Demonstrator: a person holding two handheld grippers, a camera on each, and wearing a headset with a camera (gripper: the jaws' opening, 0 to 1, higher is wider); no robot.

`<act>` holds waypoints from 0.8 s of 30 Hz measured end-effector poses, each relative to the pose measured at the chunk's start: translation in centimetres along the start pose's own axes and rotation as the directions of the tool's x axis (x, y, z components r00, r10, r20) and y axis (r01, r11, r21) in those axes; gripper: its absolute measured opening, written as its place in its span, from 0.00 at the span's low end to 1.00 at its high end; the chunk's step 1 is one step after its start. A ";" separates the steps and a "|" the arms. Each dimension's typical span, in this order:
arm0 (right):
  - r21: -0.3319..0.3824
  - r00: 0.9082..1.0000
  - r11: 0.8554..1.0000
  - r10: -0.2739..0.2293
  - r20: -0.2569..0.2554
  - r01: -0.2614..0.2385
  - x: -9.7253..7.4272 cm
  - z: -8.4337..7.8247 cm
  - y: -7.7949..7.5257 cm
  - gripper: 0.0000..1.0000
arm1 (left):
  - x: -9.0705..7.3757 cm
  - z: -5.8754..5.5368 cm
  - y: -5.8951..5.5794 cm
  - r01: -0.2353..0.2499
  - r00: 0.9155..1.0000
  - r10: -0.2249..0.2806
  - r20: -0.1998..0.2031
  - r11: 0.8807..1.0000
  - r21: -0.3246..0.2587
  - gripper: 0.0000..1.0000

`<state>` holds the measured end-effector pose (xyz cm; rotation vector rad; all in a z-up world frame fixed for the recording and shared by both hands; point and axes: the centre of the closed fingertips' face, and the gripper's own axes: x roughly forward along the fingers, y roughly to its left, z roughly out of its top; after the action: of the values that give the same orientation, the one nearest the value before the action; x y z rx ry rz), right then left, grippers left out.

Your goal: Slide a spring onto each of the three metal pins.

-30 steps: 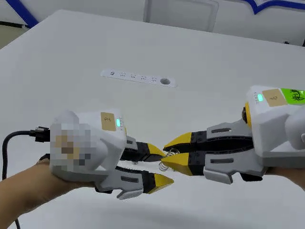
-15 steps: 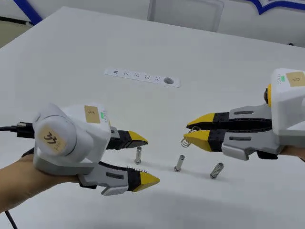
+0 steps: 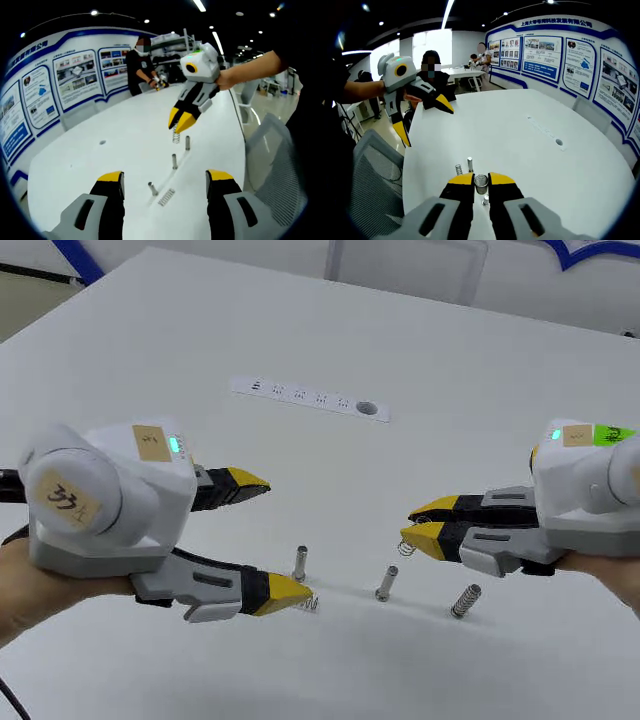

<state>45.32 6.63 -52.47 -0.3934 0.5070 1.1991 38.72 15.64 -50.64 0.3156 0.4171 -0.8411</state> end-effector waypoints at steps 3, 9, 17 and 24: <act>0.028 1.000 1.000 -0.008 -0.012 0.008 0.7 -0.7 -0.4 0.11 | -0.2 -0.7 0.0 -0.006 0.999 0.006 -0.031 1.000 0.006 0.74; 0.019 0.998 1.000 -0.013 -0.068 0.015 1.9 -2.2 -0.7 0.11 | -0.5 -1.2 0.1 -0.020 0.999 0.019 -0.034 1.000 -0.016 0.80; 0.020 0.996 1.000 -0.014 -0.093 0.016 2.5 -3.3 -0.7 0.11 | -1.3 -2.5 0.4 -0.055 0.998 0.052 -0.035 0.996 -0.072 0.86; 0.042 0.994 0.999 -0.016 -0.104 0.021 2.9 -3.5 -0.9 0.11 | -1.8 -2.3 1.3 -0.085 0.996 0.085 -0.004 0.989 -0.123 0.88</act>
<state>46.42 6.72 -57.00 -0.4246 0.6164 1.1523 38.15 18.60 -51.65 0.2168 0.4494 -0.7289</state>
